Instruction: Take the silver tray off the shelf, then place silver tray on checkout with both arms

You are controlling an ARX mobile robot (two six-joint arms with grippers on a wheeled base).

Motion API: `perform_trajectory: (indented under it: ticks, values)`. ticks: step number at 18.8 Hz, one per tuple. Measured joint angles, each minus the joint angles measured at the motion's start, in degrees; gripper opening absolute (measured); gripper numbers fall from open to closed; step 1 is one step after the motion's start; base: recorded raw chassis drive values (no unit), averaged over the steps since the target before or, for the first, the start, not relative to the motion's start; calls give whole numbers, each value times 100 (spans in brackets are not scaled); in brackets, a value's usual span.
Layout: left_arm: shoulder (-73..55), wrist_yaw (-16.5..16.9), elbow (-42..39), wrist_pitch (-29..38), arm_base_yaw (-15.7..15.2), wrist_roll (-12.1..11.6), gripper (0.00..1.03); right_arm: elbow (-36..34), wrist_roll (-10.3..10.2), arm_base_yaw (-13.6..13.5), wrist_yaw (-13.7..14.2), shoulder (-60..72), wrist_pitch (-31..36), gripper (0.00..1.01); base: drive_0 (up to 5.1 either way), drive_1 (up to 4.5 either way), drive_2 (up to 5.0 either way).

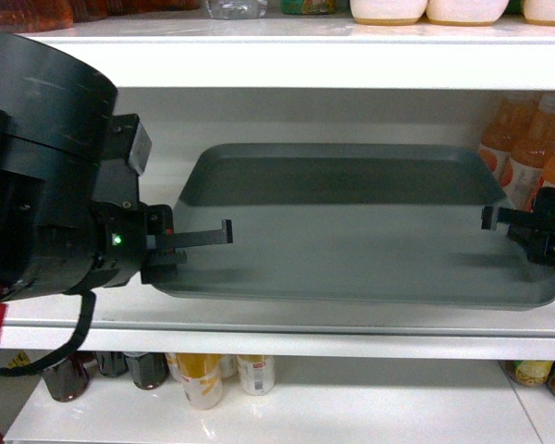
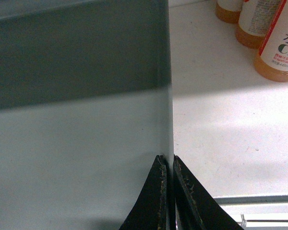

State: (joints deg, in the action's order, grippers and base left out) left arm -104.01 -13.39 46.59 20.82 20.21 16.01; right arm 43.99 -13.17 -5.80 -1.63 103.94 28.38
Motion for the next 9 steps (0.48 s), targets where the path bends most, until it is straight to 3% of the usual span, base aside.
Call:
perform_trajectory:
  ticks: [4, 9]
  values:
    - [417, -227, -485, 79, 85, -238, 3, -476, -92, -146, 61, -345, 37, 3, 0, 0, 0]
    - [385, -229, -503, 111, 70, -256, 3, -481, -96, -170, 63, -345, 31, 3, 0, 0, 0]
